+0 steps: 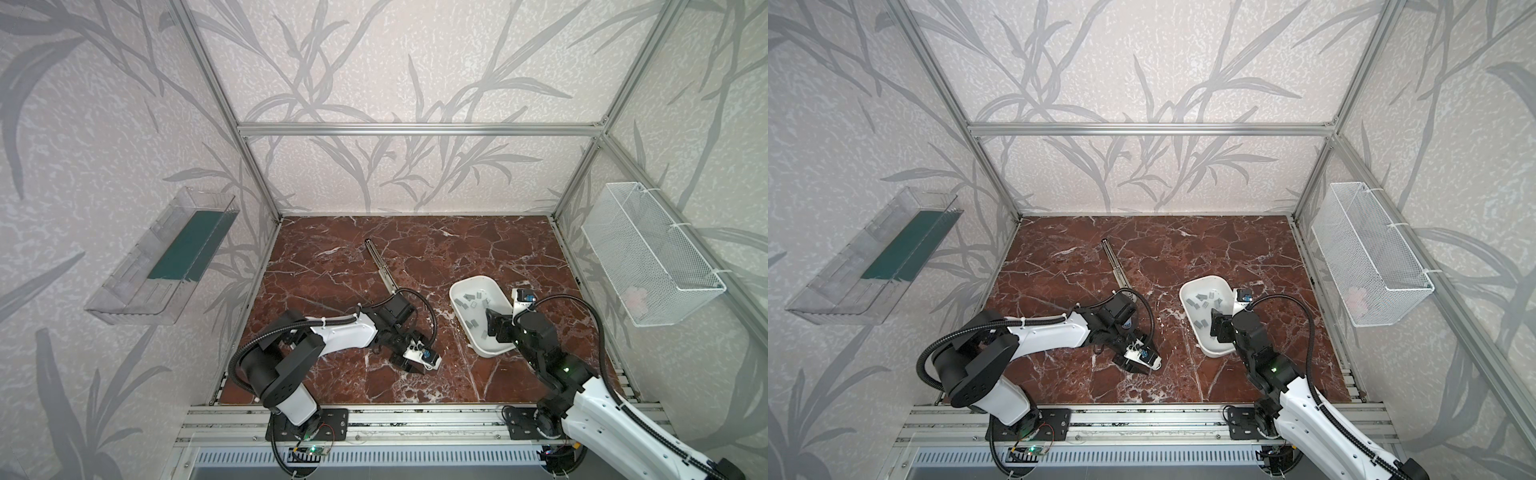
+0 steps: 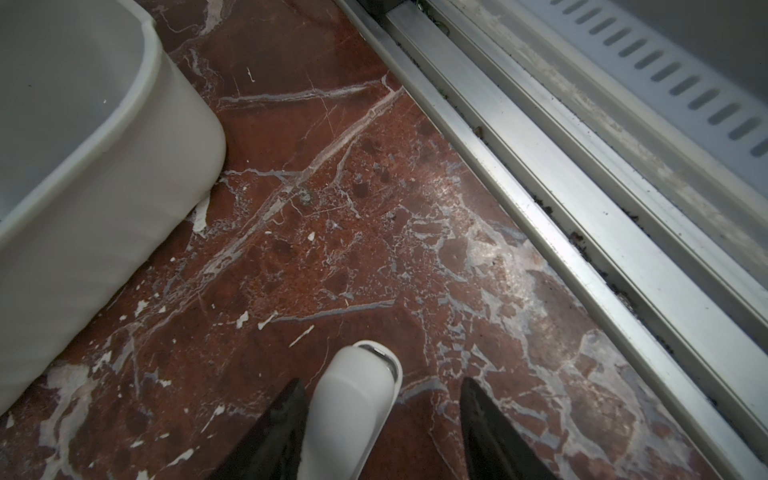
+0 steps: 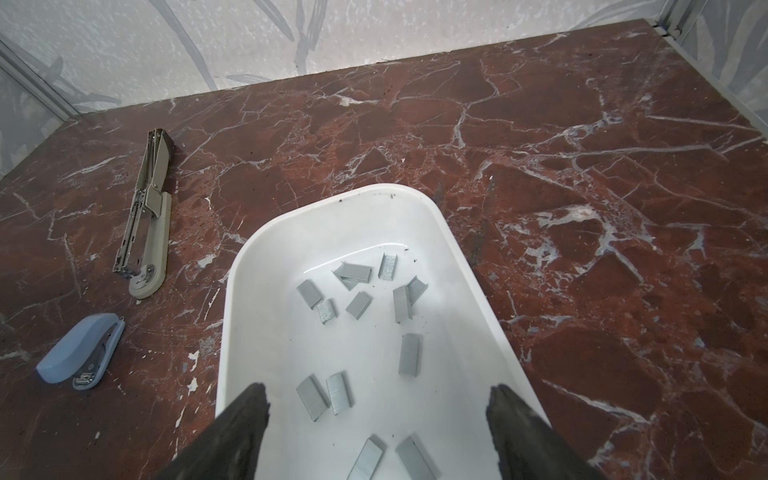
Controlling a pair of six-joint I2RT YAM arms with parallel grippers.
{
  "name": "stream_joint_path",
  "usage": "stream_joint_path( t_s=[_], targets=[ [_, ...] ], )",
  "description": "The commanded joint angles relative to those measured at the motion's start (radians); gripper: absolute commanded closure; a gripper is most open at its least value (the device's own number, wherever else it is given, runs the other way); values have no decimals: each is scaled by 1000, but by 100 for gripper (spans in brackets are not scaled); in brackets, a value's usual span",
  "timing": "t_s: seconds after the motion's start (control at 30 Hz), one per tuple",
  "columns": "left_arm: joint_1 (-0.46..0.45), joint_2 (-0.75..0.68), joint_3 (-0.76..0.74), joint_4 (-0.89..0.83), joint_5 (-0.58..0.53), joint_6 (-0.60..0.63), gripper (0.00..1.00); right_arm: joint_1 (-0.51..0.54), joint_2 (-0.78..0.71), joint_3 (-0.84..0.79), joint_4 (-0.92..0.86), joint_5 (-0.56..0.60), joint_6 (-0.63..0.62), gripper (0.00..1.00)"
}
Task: Load the staples into the stapler
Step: 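Grasp the small white stapler with the left gripper while the right hovers over the tray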
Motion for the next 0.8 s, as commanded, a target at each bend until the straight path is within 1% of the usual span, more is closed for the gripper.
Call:
stream_joint_path(
  t_s=[0.0,0.13,0.4,0.77],
  targets=[
    [-2,21,31,-72,5,62,41,-11,-11,-4,35,-19,-3,16],
    [-3,33,35,-68,17,82,43,-19,3,-5,46,-32,-3,16],
    [-3,56,56,-90,7,109,51,-20,-1,-6,43,-39,-3,16],
    [-4,80,65,-89,2,130,52,-23,1,-5,45,-47,-3,16]
  ],
)
